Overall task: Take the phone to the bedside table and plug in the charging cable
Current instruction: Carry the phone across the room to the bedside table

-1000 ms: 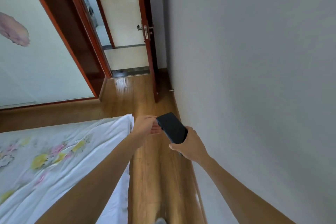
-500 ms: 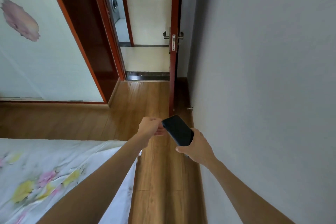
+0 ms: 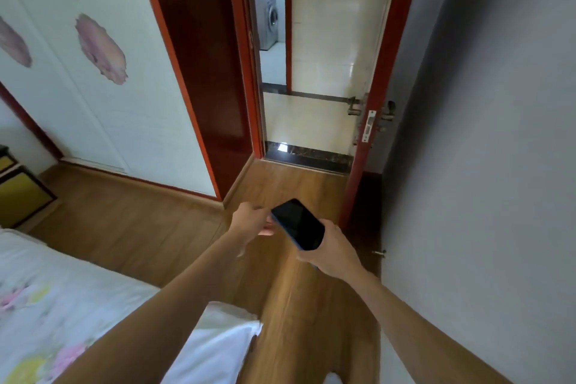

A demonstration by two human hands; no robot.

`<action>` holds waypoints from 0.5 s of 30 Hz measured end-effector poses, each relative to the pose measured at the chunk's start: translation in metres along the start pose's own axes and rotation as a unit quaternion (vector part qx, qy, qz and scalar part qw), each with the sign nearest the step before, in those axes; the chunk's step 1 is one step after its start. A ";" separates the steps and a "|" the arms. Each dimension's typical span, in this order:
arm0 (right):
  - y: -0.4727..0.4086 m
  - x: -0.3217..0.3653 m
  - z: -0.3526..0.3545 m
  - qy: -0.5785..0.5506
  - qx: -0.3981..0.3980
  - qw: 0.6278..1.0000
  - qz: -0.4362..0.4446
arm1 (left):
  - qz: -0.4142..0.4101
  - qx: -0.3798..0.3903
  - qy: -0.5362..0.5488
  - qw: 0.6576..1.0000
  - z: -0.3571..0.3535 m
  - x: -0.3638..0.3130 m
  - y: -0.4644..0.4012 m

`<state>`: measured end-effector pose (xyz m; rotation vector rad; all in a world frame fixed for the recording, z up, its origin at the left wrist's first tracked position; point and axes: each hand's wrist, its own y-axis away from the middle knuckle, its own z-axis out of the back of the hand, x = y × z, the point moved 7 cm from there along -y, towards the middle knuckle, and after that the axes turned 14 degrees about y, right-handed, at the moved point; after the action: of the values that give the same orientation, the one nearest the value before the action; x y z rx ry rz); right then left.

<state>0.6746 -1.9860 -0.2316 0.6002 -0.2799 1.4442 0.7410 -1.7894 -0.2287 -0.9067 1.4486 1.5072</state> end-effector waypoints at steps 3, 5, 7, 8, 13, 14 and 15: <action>-0.073 0.026 0.007 0.026 0.037 0.998 0.032 | -0.006 -0.061 0.023 0.998 0.024 -0.026 -0.042; -0.116 0.048 0.006 0.038 0.064 0.995 0.063 | -0.002 -0.108 0.040 0.993 0.046 -0.039 -0.063; -0.153 0.071 0.000 0.055 0.091 0.990 0.098 | 0.010 -0.153 0.060 0.986 0.071 -0.044 -0.080; -0.170 0.083 -0.005 0.065 0.103 0.986 0.114 | 0.015 -0.174 0.073 0.982 0.085 -0.046 -0.090; -0.251 0.146 -0.042 0.063 0.153 0.972 0.169 | 0.035 -0.243 0.114 0.963 0.157 -0.045 -0.143; -0.267 0.160 -0.050 0.063 0.160 0.969 0.177 | 0.039 -0.254 0.118 0.959 0.172 -0.044 -0.156; -0.283 0.173 -0.059 0.065 0.168 0.966 0.183 | 0.042 -0.265 0.124 0.955 0.188 -0.043 -0.169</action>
<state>0.9628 -1.8125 -0.2496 0.7500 -0.0394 1.9020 0.9227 -1.6086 -0.2417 -1.4089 1.2799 1.9484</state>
